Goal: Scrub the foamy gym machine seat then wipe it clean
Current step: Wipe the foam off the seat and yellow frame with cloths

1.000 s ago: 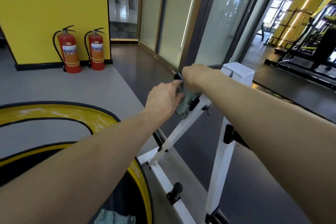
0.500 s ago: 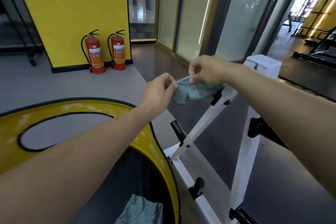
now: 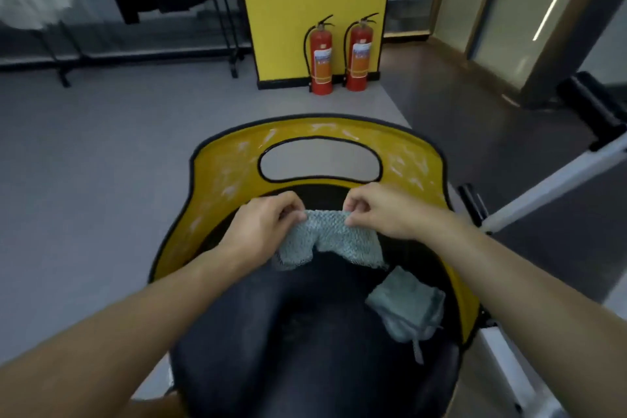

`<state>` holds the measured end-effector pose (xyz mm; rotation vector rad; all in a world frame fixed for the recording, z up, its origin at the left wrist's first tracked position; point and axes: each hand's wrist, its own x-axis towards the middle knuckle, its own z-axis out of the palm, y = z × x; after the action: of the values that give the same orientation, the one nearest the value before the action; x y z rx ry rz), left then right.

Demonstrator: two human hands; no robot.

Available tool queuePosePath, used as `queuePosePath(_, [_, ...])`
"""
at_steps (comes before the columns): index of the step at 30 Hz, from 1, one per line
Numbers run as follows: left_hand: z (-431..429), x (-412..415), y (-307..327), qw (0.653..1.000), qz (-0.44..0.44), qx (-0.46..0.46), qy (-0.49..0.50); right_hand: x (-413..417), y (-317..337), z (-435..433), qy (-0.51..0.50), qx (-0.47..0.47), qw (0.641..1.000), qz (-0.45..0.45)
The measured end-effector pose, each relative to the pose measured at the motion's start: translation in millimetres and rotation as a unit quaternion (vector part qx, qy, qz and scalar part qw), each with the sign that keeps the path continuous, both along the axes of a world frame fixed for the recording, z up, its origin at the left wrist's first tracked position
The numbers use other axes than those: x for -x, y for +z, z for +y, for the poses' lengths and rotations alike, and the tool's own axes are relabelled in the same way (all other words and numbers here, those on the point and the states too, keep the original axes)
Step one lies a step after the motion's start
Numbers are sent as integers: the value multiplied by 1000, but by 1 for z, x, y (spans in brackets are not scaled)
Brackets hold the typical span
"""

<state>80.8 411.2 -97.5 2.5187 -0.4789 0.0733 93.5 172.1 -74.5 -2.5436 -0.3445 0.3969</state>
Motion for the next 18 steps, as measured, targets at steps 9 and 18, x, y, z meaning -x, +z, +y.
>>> queuePosePath(9, [76, 51, -75, 981, 187, -43, -19, 61, -83, 67, 7, 25, 993, 116])
queuePosePath(18, [64, 100, -166, 968, 37, -232, -92, 138, -205, 98, 36, 205, 971, -117])
